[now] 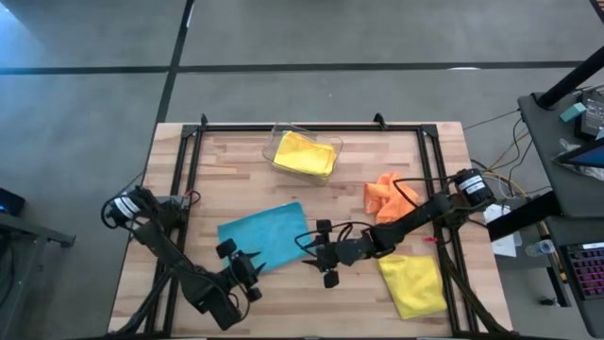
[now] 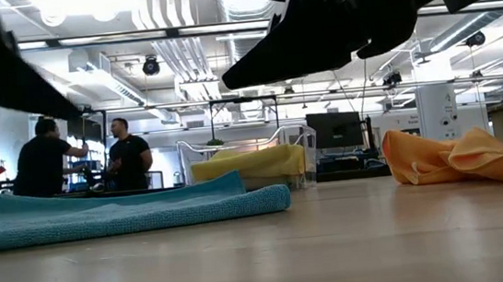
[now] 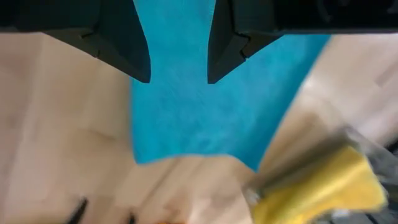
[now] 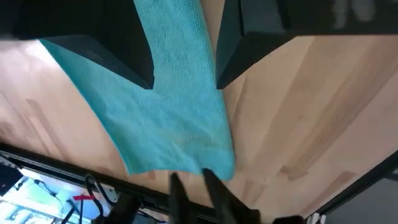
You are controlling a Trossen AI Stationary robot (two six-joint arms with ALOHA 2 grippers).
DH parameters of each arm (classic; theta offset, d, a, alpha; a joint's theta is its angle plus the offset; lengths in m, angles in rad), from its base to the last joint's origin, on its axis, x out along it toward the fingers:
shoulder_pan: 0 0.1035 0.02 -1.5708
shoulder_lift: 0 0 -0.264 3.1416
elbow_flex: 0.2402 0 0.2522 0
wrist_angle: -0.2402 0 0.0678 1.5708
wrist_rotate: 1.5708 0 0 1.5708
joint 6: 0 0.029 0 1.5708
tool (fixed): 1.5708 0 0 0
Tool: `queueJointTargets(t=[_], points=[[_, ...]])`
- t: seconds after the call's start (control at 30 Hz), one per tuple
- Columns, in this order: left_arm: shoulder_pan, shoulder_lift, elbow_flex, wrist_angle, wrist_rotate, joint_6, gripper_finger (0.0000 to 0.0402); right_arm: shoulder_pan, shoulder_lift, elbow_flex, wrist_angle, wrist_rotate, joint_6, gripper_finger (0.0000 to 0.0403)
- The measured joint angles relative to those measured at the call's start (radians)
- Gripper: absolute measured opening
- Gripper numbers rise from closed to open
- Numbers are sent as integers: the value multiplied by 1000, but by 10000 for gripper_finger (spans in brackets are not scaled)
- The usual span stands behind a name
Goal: Fold microfiber towels
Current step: Fold the blue microfiber cloth
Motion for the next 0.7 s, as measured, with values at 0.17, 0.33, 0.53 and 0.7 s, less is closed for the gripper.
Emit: queueJointTargets(t=[0.17,0.33,0.53,0.7], points=[[62,0,-6,1,-43,11,144,-10,0,0,-16,0,32,153],[121,0,-11,9,-18,89,144,-37,-36,0,-193,129,60,142],[184,-31,-12,35,-38,317,144,-179,-142,-90,-343,276,168,121],[278,-111,-13,107,-13,480,144,-340,-173,-242,-113,43,152,100]])
